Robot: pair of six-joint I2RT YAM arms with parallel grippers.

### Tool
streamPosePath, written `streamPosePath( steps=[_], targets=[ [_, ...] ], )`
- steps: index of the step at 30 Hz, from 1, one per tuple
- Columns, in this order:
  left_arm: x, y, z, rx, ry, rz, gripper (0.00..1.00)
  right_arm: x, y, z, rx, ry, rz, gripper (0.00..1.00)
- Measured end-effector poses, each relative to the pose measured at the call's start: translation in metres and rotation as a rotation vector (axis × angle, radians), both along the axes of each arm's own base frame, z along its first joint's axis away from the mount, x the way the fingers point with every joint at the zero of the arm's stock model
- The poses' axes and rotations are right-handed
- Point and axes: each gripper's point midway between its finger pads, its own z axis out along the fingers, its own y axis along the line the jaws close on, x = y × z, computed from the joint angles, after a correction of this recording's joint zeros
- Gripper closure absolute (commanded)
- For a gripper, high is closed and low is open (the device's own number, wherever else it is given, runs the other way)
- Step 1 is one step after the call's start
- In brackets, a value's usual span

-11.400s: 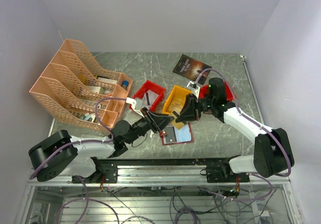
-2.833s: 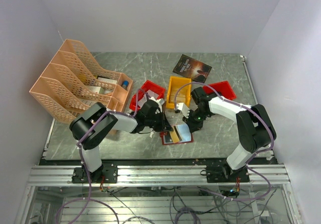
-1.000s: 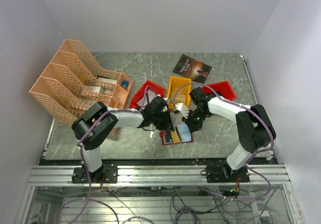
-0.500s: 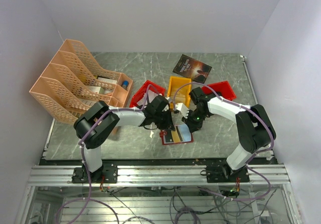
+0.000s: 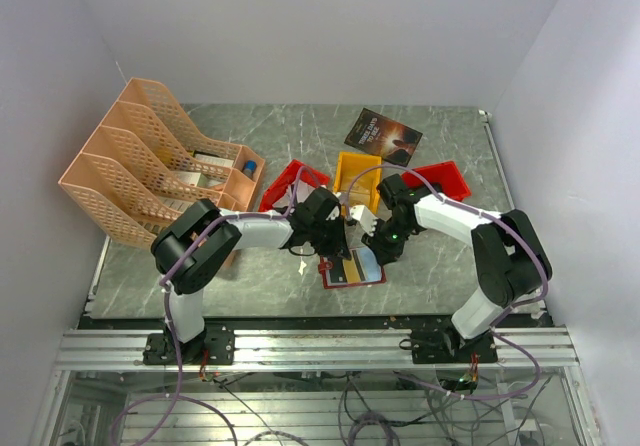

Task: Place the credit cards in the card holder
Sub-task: Insert the credit card into the card holder.

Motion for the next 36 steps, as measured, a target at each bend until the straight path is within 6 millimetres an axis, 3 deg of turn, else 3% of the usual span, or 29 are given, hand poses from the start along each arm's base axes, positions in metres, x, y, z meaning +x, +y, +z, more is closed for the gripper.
streamPosePath(
  steps=[16,23,30,36],
  targets=[
    [0.003,-0.002,0.000,0.017,-0.005,-0.017,0.76,0.024,-0.004,0.012,0.039,-0.100,-0.042,0.72],
    [0.004,-0.002,-0.001,0.020,-0.010,-0.024,0.75,0.026,0.005,0.039,0.141,-0.176,0.006,0.80],
    [0.004,-0.002,-0.001,0.020,-0.013,-0.026,0.71,0.004,0.030,0.074,0.316,-0.308,0.180,0.93],
    [0.006,-0.004,-0.002,0.020,-0.017,-0.029,0.69,-0.037,0.053,0.066,0.409,-0.355,0.460,1.00]
  ],
)
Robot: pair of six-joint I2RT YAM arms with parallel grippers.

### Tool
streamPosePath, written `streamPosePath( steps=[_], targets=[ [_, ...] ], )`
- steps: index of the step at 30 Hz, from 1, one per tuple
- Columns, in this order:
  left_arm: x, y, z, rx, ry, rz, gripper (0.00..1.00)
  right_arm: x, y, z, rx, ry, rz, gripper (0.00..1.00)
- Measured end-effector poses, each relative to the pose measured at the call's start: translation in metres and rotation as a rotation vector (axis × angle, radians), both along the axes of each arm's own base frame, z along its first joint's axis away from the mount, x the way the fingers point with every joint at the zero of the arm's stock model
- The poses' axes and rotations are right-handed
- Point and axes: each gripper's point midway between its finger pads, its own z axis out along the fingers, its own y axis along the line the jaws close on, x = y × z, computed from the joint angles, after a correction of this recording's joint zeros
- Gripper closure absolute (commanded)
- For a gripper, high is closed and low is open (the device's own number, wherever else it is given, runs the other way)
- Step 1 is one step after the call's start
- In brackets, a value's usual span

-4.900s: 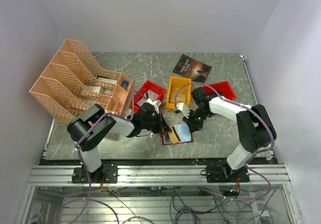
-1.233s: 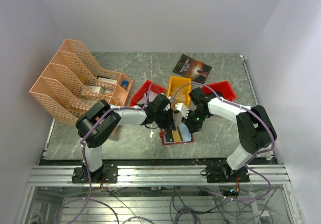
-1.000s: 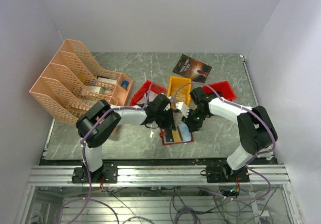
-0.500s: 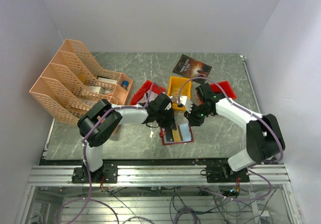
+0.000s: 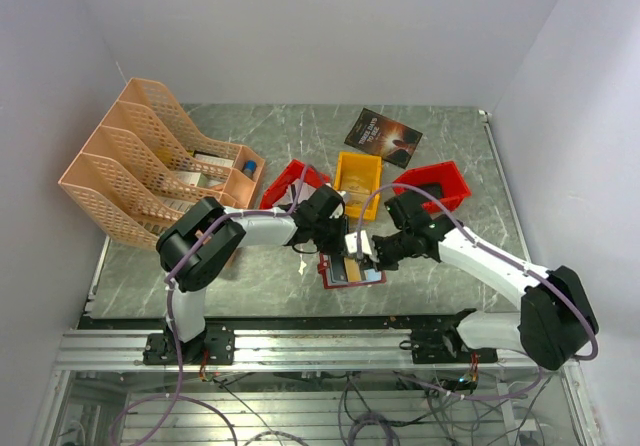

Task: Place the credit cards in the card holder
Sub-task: Insert the credit card into the card holder.

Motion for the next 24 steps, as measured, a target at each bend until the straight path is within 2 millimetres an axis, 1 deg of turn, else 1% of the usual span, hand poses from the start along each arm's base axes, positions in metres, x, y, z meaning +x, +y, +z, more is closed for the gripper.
streamPosePath(
  steps=[1,3,9,12,13,14,16,21,24],
  targets=[
    [0.000,0.000,0.000,0.000,0.000,0.000,0.69,-0.006,0.004,-0.002,0.002,-0.012,0.043,1.00],
    [0.000,0.000,0.000,0.000,-0.001,-0.001,0.69,-0.010,0.011,-0.004,0.004,-0.042,0.091,1.00],
    [0.001,0.000,0.000,0.000,-0.003,0.000,0.67,-0.003,0.037,0.000,0.005,-0.198,0.159,1.00],
    [0.001,0.000,0.000,-0.001,-0.003,0.000,0.67,-0.002,0.046,-0.004,-0.011,-0.255,0.167,1.00],
    [0.001,0.000,0.000,-0.001,-0.003,0.000,0.66,0.002,0.046,-0.008,-0.027,-0.273,0.154,1.00],
    [0.001,0.000,0.000,-0.002,-0.004,0.000,0.66,0.000,0.048,-0.009,-0.030,-0.276,0.164,1.00],
    [0.002,-0.001,-0.001,-0.003,-0.005,0.000,0.66,0.002,0.049,-0.014,-0.054,-0.296,0.157,1.00],
    [0.002,-0.001,-0.001,-0.003,-0.004,-0.001,0.66,0.012,0.053,-0.019,-0.086,-0.348,0.136,1.00],
    [0.002,-0.001,-0.001,-0.004,-0.004,-0.001,0.66,0.013,0.054,-0.026,-0.112,-0.352,0.133,1.00]
  ],
)
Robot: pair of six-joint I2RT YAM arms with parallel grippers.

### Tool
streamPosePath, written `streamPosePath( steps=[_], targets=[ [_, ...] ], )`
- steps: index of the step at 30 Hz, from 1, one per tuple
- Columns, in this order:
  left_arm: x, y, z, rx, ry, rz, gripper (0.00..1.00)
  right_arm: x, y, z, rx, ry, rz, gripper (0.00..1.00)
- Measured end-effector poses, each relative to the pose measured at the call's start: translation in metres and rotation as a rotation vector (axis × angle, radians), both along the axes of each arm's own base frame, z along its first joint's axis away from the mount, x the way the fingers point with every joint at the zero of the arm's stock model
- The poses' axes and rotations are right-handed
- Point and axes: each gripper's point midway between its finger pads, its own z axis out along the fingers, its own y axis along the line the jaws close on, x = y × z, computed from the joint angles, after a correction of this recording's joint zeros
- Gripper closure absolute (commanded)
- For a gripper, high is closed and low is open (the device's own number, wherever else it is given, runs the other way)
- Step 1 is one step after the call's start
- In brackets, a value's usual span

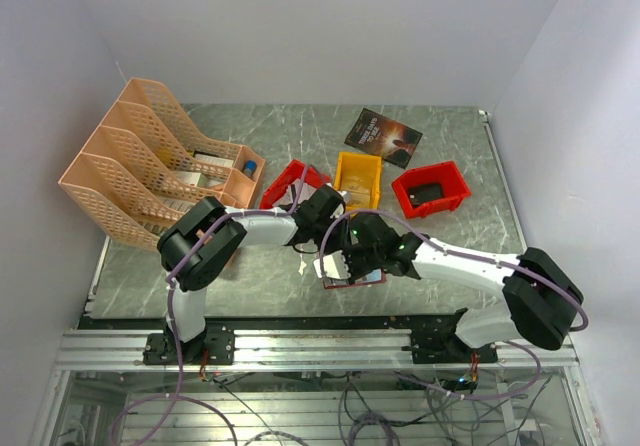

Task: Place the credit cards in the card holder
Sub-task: Insert the credit card into the card holder.

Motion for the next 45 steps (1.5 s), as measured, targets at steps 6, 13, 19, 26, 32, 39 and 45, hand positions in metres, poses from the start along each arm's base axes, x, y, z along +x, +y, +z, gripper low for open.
streamPosePath(
  steps=[6,13,19,26,32,39,45],
  targets=[
    [0.000,0.000,0.000,0.000,0.000,0.000,0.66,0.003,-0.005,-0.015,-0.059,-0.001,-0.024,1.00],
    [0.000,0.000,0.000,-0.001,-0.001,0.000,0.63,0.004,-0.009,-0.020,-0.091,-0.001,-0.031,1.00],
    [0.000,-0.001,0.000,-0.003,-0.002,0.000,0.63,0.004,-0.010,-0.020,-0.096,0.000,-0.031,0.99],
    [0.001,-0.001,0.000,-0.004,-0.003,0.000,0.62,0.002,-0.008,-0.021,-0.093,0.019,-0.030,0.98],
    [0.001,-0.001,0.001,-0.005,-0.003,0.000,0.59,0.002,-0.010,-0.024,-0.106,0.022,-0.036,0.99],
    [0.001,-0.001,0.002,-0.005,-0.006,0.000,0.56,0.004,-0.019,-0.027,-0.137,0.029,-0.058,0.99],
    [0.001,0.000,0.003,-0.004,-0.009,-0.003,0.52,0.009,-0.028,-0.029,-0.158,0.035,-0.086,0.99]
  ],
)
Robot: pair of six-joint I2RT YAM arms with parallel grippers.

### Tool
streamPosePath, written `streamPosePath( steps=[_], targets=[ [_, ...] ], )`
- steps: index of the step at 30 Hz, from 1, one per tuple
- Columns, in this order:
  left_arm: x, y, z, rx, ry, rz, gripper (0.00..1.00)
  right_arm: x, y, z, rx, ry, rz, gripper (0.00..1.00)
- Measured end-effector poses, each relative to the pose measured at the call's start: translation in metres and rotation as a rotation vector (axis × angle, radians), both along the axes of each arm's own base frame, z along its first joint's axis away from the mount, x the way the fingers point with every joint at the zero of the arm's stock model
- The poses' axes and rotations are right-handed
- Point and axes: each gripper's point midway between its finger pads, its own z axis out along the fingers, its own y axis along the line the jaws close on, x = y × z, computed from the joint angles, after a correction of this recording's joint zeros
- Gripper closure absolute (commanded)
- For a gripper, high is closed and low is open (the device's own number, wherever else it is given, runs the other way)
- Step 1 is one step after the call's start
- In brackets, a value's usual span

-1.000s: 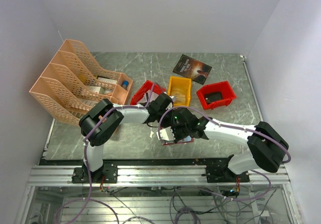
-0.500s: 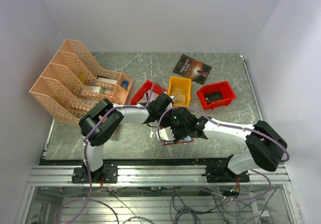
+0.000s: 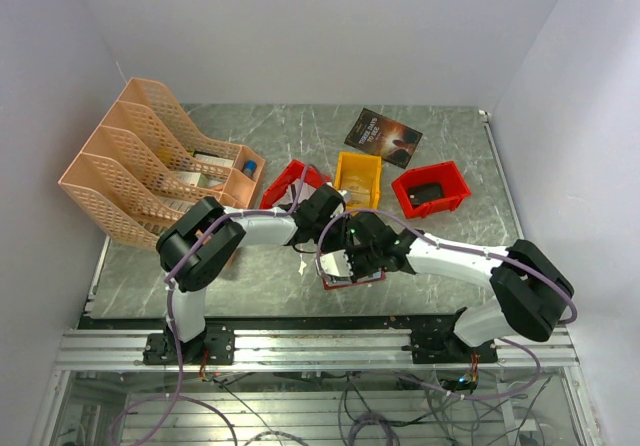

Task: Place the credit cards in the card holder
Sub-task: Insert the credit card into the card holder.

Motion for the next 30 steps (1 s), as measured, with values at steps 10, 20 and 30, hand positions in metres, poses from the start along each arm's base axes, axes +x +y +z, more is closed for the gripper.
streamPosePath(
  steps=[10,20,30],
  targets=[
    [0.002,0.006,0.003,0.017,-0.016,0.017,0.50,0.006,-0.010,0.004,0.006,0.008,-0.038,0.94],
    [-0.004,0.029,0.013,0.037,-0.070,0.057,0.51,0.007,-0.019,0.065,0.291,0.141,-0.068,0.84],
    [-0.009,0.042,0.050,-0.081,-0.159,0.129,0.81,0.023,-0.031,0.063,0.344,0.330,-0.280,0.96]
  ],
)
